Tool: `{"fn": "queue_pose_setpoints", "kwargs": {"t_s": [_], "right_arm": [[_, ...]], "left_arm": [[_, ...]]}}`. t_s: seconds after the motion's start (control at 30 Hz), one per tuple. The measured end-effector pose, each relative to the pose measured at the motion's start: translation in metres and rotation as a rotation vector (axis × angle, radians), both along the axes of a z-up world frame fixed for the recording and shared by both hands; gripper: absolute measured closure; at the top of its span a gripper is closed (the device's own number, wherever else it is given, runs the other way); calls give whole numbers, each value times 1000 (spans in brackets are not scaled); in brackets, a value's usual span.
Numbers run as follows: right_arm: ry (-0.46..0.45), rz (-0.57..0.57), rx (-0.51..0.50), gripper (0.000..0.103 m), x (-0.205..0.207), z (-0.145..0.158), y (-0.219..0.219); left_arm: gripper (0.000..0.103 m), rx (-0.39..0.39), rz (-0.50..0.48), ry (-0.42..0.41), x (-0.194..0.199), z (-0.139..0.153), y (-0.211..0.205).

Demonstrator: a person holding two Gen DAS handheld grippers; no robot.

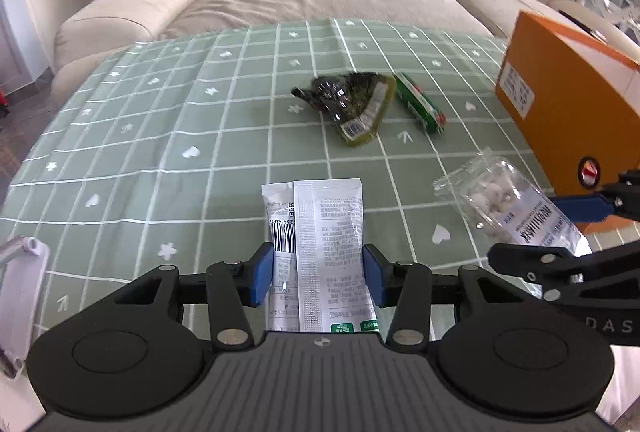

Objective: Organize snacks
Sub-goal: 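Lift both packs and carry them toward the orange box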

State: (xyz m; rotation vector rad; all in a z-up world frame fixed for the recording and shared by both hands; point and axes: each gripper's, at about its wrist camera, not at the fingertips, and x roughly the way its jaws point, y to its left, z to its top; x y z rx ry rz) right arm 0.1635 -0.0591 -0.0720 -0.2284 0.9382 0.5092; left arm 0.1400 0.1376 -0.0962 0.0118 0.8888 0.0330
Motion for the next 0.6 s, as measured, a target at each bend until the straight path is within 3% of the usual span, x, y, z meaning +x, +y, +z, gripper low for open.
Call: {"fn": "queue_pose_setpoints", "kwargs": {"t_s": [0.33,0.6], "right_arm": [[-129,-3,66,45,-12,47,-20],[-220,-95,142,45,-8,88,-64]], "left_arm": [[50,8,82,-97,-12,49,-11],[50,-12,26,-190,-1,99,-49]]}}
